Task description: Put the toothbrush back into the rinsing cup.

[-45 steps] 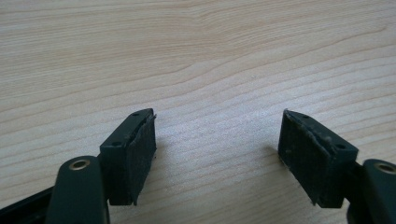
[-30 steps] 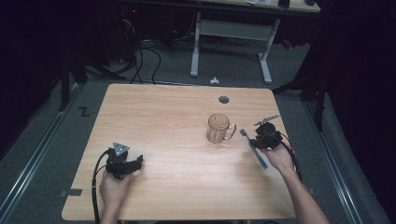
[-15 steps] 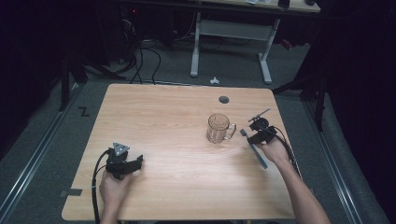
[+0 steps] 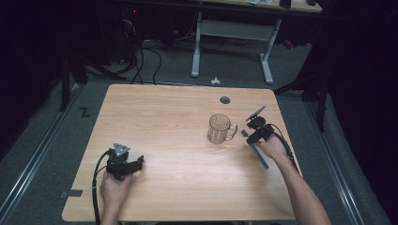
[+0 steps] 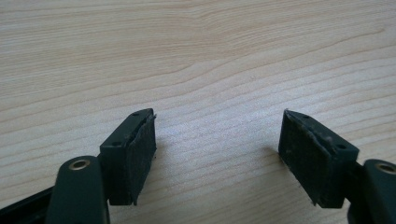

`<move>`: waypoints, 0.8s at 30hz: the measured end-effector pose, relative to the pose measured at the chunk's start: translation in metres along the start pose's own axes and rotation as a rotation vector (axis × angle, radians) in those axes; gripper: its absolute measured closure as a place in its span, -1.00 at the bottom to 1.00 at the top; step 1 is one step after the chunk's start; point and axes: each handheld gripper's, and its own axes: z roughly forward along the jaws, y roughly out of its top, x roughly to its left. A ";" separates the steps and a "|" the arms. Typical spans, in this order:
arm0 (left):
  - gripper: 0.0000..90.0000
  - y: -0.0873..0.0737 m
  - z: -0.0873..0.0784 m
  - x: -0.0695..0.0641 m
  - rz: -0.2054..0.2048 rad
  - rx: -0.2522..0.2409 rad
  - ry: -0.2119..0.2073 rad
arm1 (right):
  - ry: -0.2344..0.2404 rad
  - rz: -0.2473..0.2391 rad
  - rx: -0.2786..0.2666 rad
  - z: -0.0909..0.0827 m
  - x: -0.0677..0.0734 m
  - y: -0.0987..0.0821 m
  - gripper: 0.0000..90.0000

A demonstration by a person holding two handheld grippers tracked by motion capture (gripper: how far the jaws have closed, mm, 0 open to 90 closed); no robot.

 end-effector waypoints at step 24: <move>-0.38 0.000 0.000 0.000 0.000 0.000 -0.001 | 0.043 0.042 0.099 0.012 -0.008 0.006 0.69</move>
